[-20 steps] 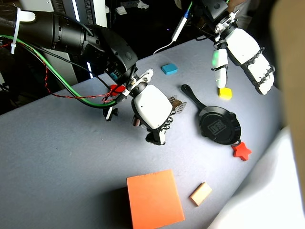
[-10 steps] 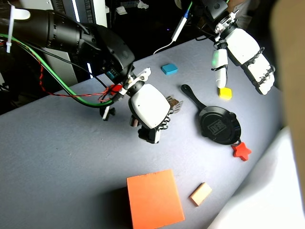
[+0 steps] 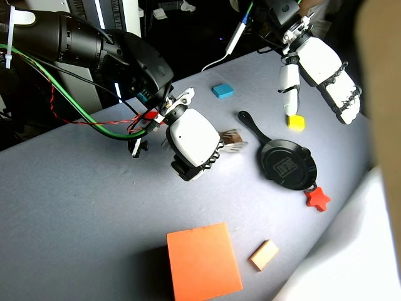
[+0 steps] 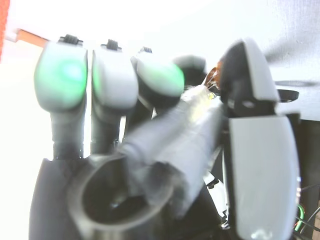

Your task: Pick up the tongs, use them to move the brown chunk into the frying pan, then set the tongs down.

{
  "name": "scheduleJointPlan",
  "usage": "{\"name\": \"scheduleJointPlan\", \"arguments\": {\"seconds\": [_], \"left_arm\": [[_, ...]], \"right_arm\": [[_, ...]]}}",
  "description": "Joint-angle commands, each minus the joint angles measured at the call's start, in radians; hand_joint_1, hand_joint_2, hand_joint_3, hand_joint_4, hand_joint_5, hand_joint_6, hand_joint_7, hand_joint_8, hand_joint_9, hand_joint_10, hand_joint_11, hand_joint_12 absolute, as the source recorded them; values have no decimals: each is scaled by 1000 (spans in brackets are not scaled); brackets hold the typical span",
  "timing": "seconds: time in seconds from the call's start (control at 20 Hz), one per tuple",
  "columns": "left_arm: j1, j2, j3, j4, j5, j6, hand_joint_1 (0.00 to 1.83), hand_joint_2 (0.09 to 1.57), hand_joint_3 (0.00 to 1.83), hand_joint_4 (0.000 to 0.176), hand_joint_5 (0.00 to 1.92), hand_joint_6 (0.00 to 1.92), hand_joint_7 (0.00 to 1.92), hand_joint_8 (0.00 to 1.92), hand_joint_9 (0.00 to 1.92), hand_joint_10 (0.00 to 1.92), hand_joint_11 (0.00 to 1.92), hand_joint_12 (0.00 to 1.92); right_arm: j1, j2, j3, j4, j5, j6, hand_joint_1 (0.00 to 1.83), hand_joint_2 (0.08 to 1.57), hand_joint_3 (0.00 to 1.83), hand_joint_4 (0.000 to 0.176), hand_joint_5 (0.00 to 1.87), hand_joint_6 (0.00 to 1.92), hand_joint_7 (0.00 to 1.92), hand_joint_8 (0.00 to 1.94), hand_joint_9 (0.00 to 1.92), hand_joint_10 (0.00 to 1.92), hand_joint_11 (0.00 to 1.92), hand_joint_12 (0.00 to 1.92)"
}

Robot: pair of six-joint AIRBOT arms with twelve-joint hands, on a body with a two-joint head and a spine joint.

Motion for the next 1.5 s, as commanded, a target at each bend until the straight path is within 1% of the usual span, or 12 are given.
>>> {"name": "scheduleJointPlan", "arguments": {"seconds": [0.0, 0.05, 0.1, 0.2, 0.4, 0.55, 0.75, 0.95, 1.05, 1.3, 1.4, 1.45], "left_arm": [[-8, 10, 3, 65, -86, 3, 0, 1200, 1, 0, 50, 3, 72, 6, 61, 6, 0, 240], [-8, 10, 3, 65, -86, 3, 0, 1199, 1, 0, 50, 2, 67, 4, 58, 4, 0, 240], [-8, 10, 3, 65, -86, 3, 0, 1197, 0, 0, 44, 0, 65, 2, 56, 3, 0, 233], [-8, 10, 4, 65, -86, 3, 0, 1195, 0, 0, 41, 1, 66, 1, 60, 3, 0, 255], [-8, 10, 5, 65, -86, 3, 0, 1199, 0, 0, 45, 0, 64, 0, 61, 0, 0, 267], [-8, 10, 5, 65, -86, 3, 0, 1202, 0, 0, 45, 2, 71, 3, 59, 1, 0, 245], [-8, 10, 6, 65, -86, 3, 0, 1203, 1, 0, 64, 7, 87, 6, 74, 6, 0, 268], [-8, 9, 9, 65, -86, 6, 0, 1201, 1, 0, 51, 1, 69, 2, 61, 1, 0, 235], [-8, 7, 12, 65, -86, 6, 0, 1200, 0, 0, 34, 2, 53, 3, 46, 2, 0, 191], [-8, 2, 17, 65, -86, 7, 0, 1206, 2, 0, 52, 8, 65, 3, 56, 4, 0, 241], [-8, -3, 20, 65, -87, 7, 0, 1205, 0, 0, 55, 2, 67, 0, 57, 1, 0, 245], [-8, -4, 20, 65, -92, 7, 0, 1203, 0, 0, 54, 2, 69, 1, 60, 2, 0, 243]], "right_arm": [[1, 11, -9, -61, 11, -6, 703, 1449, 3, 176, 1385, 1918, 1576, 1797, 1640, 1910, 1625, 1921], [-2, 17, -14, -61, 11, -8, 747, 1449, 2, 176, 1409, 1920, 1583, 1865, 1670, 1919, 1676, 1921], [-4, 22, -19, -61, 11, -10, 895, 1435, 0, 176, 1420, 1921, 1579, 1938, 1696, 1921, 1753, 1921], [-5, 39, -36, -61, 11, -15, 953, 1422, 0, 176, 1442, 1921, 1584, 1941, 1699, 1921, 1762, 1921], [15, 63, -54, -60, 9, -21, 922, 1442, 0, 176, 1449, 1921, 1582, 1941, 1691, 1921, 1752, 1921], [63, 68, -29, -60, -38, -55, 912, 1454, 4, 176, 1426, 1921, 1566, 1941, 1680, 1921, 1751, 1921], [127, 30, 60, -60, -90, -57, 919, 1447, 1, 176, 1417, 1921, 1572, 1941, 1679, 1921, 1743, 1921], [158, -51, 170, -87, -139, -71, 947, 1424, 0, 176, 1422, 1921, 1582, 1941, 1683, 1921, 1740, 1921], [158, -101, 230, -99, -146, -61, 934, 1434, 0, 176, 1418, 1921, 1581, 1941, 1683, 1921, 1736, 1921], [130, -183, 357, -182, -217, -13, 959, 1430, 0, 176, 1421, 1921, 1567, 1941, 1672, 1921, 1733, 1921], [125, -247, 466, -194, -267, 14, 916, 1426, 0, 176, 1389, 1921, 1539, 1941, 1644, 1921, 1692, 1921], [124, -263, 494, -212, -279, 32, 912, 1425, 0, 176, 1387, 1921, 1537, 1941, 1642, 1921, 1688, 1921]]}}
